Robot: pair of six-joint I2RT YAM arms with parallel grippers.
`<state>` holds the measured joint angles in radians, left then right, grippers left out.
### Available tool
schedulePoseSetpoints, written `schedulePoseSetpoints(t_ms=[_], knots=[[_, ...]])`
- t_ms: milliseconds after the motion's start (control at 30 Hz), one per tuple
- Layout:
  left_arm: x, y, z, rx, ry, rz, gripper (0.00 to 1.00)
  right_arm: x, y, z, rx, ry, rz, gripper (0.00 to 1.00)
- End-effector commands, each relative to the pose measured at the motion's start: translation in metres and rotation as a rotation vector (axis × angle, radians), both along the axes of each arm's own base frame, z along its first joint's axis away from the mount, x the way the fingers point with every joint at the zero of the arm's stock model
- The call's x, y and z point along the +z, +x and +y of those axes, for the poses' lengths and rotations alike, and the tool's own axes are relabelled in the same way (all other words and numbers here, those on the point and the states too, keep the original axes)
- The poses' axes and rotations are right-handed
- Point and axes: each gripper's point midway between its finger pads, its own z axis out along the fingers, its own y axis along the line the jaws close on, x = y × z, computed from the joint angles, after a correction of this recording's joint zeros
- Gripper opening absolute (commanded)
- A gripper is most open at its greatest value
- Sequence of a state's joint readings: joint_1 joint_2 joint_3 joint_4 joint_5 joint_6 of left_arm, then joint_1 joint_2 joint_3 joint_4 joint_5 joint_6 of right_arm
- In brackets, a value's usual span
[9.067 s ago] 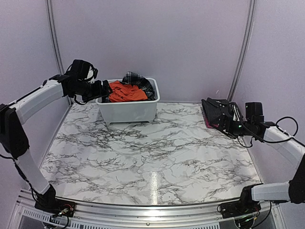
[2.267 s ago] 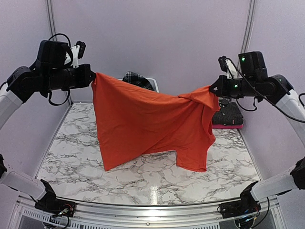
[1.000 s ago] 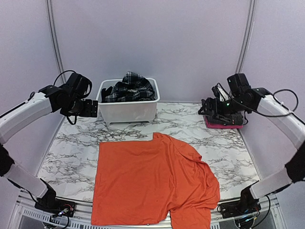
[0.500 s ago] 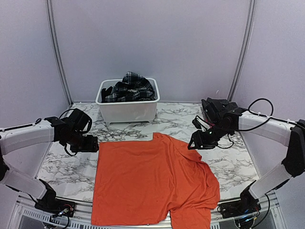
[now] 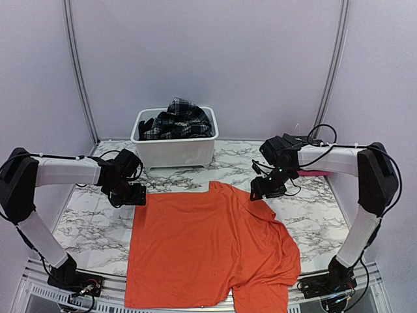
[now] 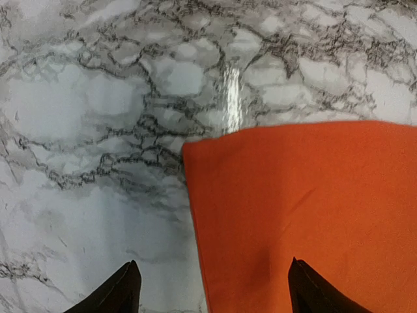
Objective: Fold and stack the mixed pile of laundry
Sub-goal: Flatten out the crumpled T-shirt at the center of the board.
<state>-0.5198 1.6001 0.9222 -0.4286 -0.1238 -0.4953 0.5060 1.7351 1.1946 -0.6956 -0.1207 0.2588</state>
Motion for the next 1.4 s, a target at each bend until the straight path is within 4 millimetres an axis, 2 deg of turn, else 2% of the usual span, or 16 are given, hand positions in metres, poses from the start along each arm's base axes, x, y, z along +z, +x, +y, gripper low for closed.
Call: schedulePoseSetpoints(t_ms=[0,133,300,400,533,600,667,733,767,833,1033,1167,1200,1267,1333,1367], knots=[[0.016,0.039,-0.003,0.007,0.034,-0.098,0.8,0.016,0.038,0.015,0.045,-0.002,-0.111,0.65],[0.008,0.053,-0.003,0.02,0.04,-0.086,0.77,0.016,0.056,0.033,0.092,0.037,-0.131,0.65],[-0.013,0.054,-0.007,0.016,0.044,-0.042,0.76,0.001,0.068,0.048,0.147,0.049,-0.103,0.65],[-0.023,0.054,-0.006,0.022,0.054,-0.024,0.76,-0.01,0.07,0.049,0.157,0.033,-0.08,0.61],[-0.037,0.054,-0.005,0.023,0.068,0.006,0.7,-0.029,0.066,0.042,0.165,-0.011,-0.04,0.53],[-0.042,0.053,-0.003,0.023,0.076,0.018,0.59,-0.036,0.06,0.039,0.171,-0.021,-0.015,0.43],[-0.046,0.052,0.001,0.031,0.078,0.03,0.42,-0.04,0.054,0.032,0.169,-0.03,0.002,0.27],[-0.046,0.05,0.005,0.03,0.075,0.034,0.26,-0.04,0.049,0.022,0.158,-0.034,0.011,0.04],[-0.046,0.05,0.007,0.032,0.078,0.034,0.18,-0.038,0.048,0.017,0.148,-0.034,0.012,0.0],[-0.043,0.049,0.012,0.033,0.077,0.03,0.0,-0.025,0.051,0.007,0.123,-0.034,-0.01,0.0],[-0.031,0.042,0.022,0.02,0.073,0.011,0.0,0.021,0.06,-0.036,0.033,-0.043,-0.086,0.0],[-0.029,0.038,0.018,-0.014,0.054,0.015,0.0,0.008,0.039,-0.042,0.078,-0.045,0.007,0.01],[-0.028,0.038,0.017,-0.021,0.053,0.016,0.0,0.002,0.035,-0.042,0.089,-0.045,0.031,0.07],[-0.027,0.04,0.016,-0.029,0.054,0.012,0.0,-0.003,0.038,-0.043,0.084,-0.062,0.048,0.3],[-0.024,0.044,0.015,-0.034,0.055,0.004,0.01,0.006,0.054,-0.041,0.058,-0.052,0.011,0.47],[-0.023,0.045,0.015,-0.03,0.057,-0.001,0.04,0.012,0.063,-0.039,0.044,-0.038,-0.009,0.52]])
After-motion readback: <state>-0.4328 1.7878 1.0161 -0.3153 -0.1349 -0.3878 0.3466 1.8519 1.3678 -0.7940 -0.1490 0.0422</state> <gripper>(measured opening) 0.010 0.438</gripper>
